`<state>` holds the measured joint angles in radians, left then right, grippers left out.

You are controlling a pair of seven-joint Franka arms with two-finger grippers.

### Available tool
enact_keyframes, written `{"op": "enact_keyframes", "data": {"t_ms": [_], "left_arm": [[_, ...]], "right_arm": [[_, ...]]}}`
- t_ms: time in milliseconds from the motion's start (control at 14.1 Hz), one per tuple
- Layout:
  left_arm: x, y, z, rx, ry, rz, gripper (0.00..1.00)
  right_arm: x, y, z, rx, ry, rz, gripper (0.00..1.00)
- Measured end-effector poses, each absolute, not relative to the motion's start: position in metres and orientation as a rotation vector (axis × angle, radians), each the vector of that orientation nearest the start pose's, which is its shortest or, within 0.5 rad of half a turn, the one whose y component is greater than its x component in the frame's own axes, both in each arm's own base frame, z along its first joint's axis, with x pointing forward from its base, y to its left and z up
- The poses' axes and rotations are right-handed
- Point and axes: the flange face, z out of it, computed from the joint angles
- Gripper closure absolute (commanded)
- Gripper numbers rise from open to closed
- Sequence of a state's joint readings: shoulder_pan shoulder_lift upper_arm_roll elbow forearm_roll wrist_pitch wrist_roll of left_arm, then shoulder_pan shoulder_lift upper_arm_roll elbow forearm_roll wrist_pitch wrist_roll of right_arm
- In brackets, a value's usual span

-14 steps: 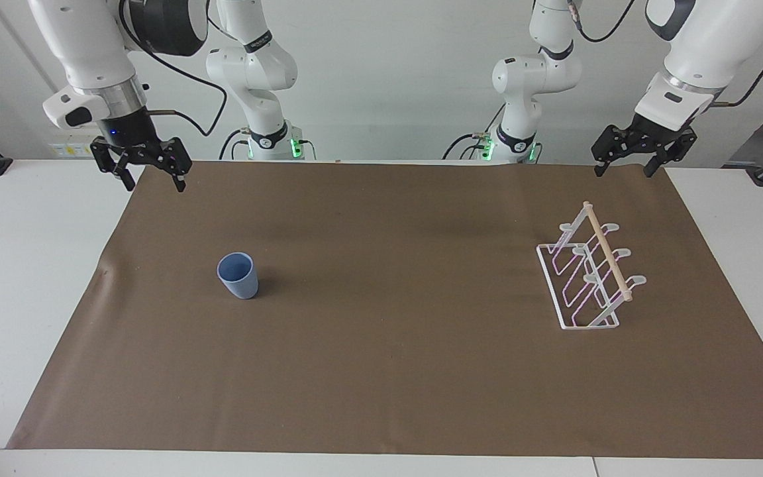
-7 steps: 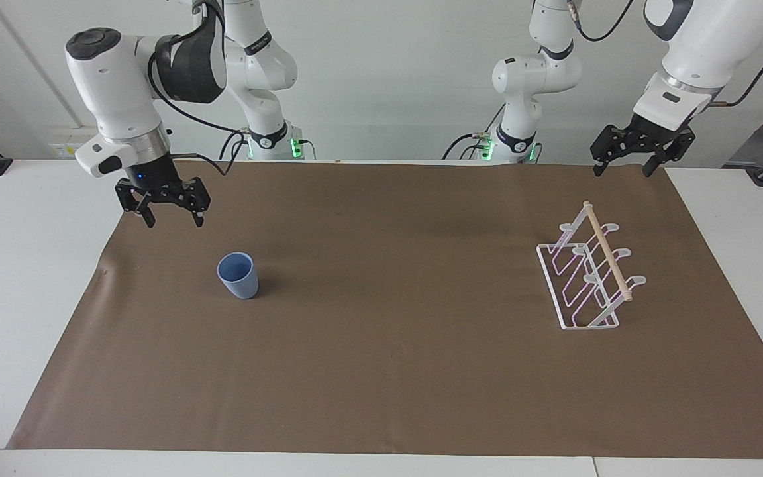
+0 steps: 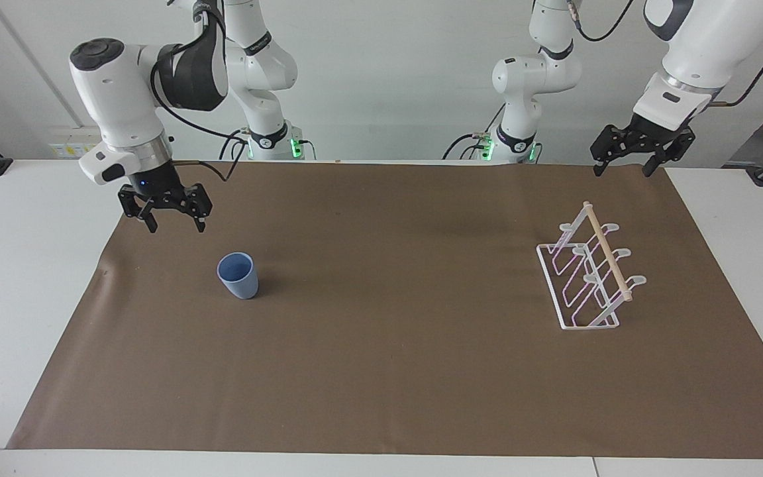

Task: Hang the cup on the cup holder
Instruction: 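Reach the right gripper to the blue cup rim and grasp it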

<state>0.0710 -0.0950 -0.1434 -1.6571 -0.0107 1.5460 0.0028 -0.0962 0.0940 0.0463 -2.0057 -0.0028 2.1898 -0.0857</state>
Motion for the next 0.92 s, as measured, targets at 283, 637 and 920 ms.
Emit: {"op": "enact_keyframes", "data": {"t_ms": [283,637,920], "left_arm": [[0.520,-0.043,0.632,-3.136,0.117,0.028,0.00],[0.519,-0.043,0.630,-3.135,0.117,0.035,0.00],[0.518,-0.043,0.630,-3.135,0.118,0.035,0.00]], "right_arm": [[0.584,-0.017,0.403,-3.136,-0.089,-0.223,0.00],[0.578,-0.006,0.387,-3.131,-0.079,-0.222,0.00],[0.569,-0.006,0.370,-3.133,-0.077,-0.166,0.00]]}}
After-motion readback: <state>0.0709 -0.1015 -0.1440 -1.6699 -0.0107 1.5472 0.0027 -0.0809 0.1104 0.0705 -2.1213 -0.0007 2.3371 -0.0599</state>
